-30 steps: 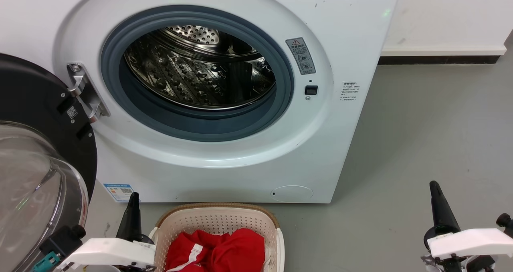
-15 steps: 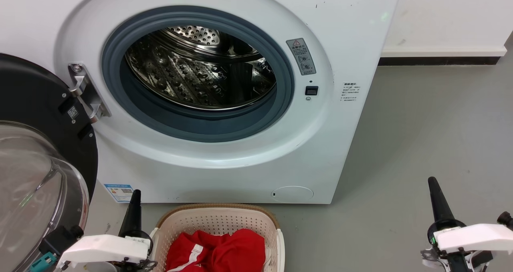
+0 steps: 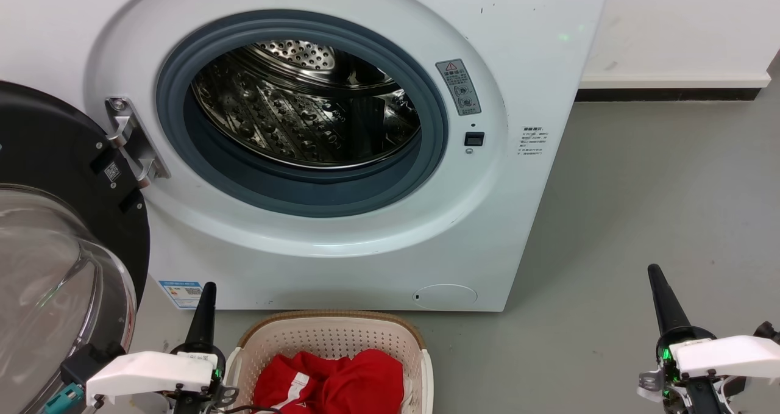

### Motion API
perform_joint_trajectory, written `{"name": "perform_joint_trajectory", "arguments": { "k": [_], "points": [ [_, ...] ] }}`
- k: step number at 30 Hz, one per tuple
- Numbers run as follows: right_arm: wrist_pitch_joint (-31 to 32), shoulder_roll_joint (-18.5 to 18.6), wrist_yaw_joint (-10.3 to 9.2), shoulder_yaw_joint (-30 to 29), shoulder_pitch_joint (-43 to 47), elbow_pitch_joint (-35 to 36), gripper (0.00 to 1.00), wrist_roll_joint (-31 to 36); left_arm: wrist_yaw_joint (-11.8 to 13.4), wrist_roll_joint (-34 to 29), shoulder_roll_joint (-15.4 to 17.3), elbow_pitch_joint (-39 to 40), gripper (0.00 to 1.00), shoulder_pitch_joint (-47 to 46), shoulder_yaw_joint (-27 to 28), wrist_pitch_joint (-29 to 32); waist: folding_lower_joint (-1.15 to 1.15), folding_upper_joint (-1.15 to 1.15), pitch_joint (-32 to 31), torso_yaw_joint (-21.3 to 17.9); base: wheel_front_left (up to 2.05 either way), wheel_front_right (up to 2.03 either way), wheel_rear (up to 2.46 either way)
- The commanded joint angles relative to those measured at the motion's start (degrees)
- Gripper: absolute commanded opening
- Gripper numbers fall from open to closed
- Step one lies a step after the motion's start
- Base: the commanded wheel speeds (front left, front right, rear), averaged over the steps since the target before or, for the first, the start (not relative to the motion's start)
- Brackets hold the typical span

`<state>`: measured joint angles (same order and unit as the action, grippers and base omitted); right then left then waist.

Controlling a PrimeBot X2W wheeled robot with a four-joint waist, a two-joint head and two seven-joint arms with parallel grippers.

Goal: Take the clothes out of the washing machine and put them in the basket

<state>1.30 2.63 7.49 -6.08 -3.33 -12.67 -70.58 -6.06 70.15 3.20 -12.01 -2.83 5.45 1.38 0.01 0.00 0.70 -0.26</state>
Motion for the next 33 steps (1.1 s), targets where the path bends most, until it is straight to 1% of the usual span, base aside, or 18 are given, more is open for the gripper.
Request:
{"name": "perform_joint_trajectory", "arguments": {
  "k": [1, 22, 33],
  "points": [
    [0.4, 0.3, 0.01, -0.1, -1.1, 0.1, 0.0, -1.5, -0.3, 1.4, 0.0, 0.1, 0.0, -1.3, 0.1, 0.4, 0.0, 0.0, 0.0, 0.0, 0.0, 0.0, 0.0],
    [3.0, 0.3, 0.01, -0.3, -2.3, -0.7, 0.0, -12.2, -1.0, 12.4, -0.2, -1.1, 0.0, -2.6, 0.7, 3.0, 0.0, 0.0, -0.3, 0.1, 0.0, 0.0, 0.0],
    [4.1, 0.4, 0.01, -0.4, -2.9, -1.1, 0.0, -16.7, -1.3, 17.0, -0.3, -1.6, 0.0, -3.2, 1.0, 4.0, 0.0, 0.0, -0.4, 0.2, 0.0, 0.0, 0.0]
  ]
}}
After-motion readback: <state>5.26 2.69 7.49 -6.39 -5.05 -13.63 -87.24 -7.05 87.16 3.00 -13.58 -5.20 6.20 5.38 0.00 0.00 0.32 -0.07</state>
